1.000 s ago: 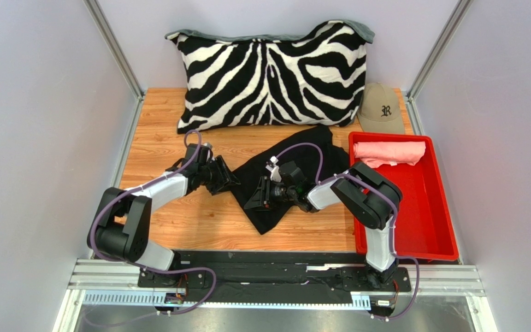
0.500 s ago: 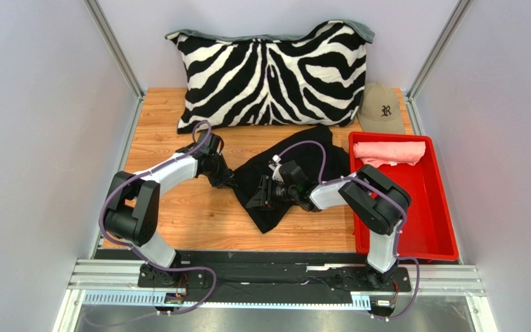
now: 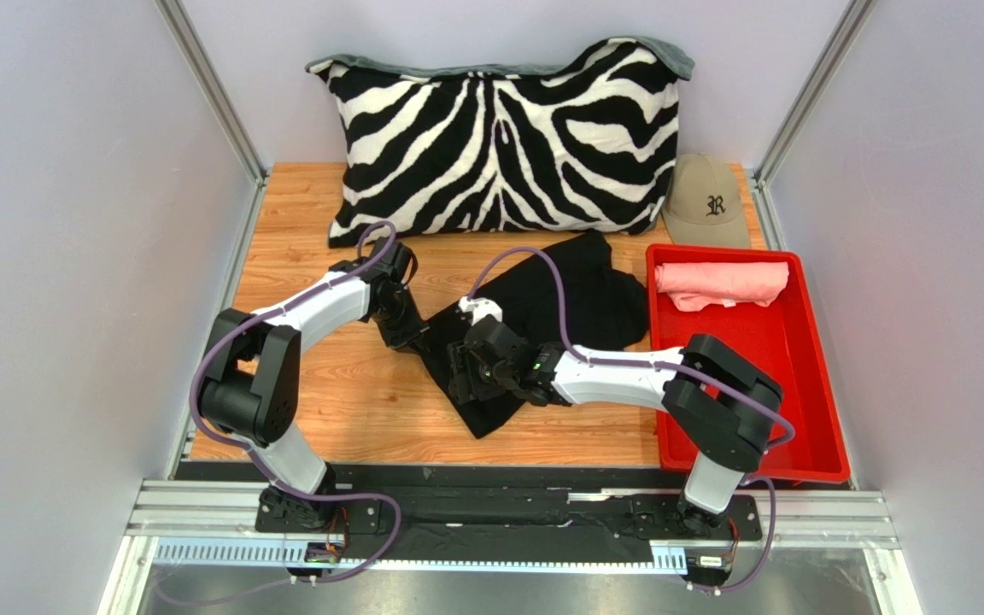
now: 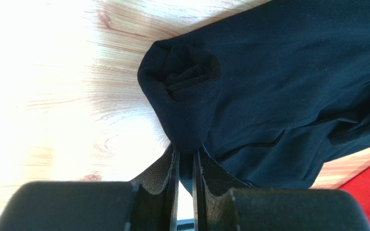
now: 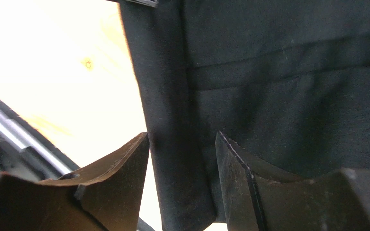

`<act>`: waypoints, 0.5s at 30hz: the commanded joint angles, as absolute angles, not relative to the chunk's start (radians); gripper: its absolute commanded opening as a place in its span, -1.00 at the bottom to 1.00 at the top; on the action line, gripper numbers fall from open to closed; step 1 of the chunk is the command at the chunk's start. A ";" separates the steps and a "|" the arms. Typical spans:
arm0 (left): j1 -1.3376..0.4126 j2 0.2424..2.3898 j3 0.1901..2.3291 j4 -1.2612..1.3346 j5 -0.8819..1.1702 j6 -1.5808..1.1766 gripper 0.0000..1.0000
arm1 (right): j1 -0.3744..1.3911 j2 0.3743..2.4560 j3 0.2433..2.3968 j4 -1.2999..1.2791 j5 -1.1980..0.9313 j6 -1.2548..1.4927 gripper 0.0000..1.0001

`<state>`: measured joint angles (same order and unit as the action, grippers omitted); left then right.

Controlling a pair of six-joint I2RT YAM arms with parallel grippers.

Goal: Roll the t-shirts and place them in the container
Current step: Roll the T-shirt to the center of the board.

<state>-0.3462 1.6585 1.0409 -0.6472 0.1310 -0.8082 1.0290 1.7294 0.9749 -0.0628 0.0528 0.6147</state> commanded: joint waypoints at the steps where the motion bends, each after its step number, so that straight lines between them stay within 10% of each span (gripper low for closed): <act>1: -0.348 1.663 1.078 -0.687 0.114 -0.785 -0.66 | 1.109 1.713 1.083 -0.198 0.279 0.480 0.15; 15: -0.350 1.664 1.077 -0.693 0.112 -0.782 -0.66 | 1.267 1.888 1.293 -0.359 0.511 0.359 0.12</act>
